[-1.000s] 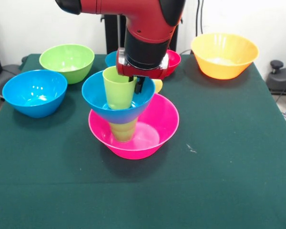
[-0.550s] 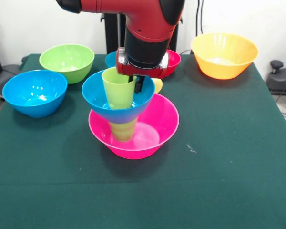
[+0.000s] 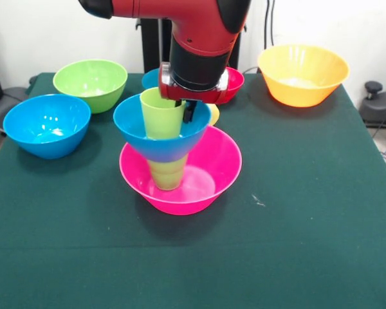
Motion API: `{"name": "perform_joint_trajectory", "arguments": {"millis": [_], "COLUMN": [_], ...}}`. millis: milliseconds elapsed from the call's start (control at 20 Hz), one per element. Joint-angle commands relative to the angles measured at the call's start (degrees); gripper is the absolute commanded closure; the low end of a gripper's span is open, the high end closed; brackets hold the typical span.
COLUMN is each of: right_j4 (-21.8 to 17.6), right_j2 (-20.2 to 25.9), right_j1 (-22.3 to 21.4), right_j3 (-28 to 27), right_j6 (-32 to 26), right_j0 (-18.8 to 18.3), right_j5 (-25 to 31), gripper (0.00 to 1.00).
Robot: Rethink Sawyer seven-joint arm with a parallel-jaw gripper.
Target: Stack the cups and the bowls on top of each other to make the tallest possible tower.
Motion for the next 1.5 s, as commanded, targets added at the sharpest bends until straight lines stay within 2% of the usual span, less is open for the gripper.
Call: {"name": "perform_joint_trajectory", "arguments": {"millis": [50,100,150,900,1500], "right_j4": [-4.74,-4.76,-4.78,-4.19,-3.07], "right_j2": [-0.05,-0.10,-0.10,0.57,0.62], "right_j1": [1.16,1.12,1.05,1.89,-0.77], "right_j3": [4.38,4.59,4.76,2.73,3.35], "right_j6": [-7.62,-7.47,-7.37,-8.25,-8.15], "right_j0": [-0.35,-0.33,-0.38,-0.29,0.06], "right_j5": [-5.25,-5.34,-5.48,-4.08,-1.85], "gripper": [1.00,1.00,0.00,0.00,0.00]}}
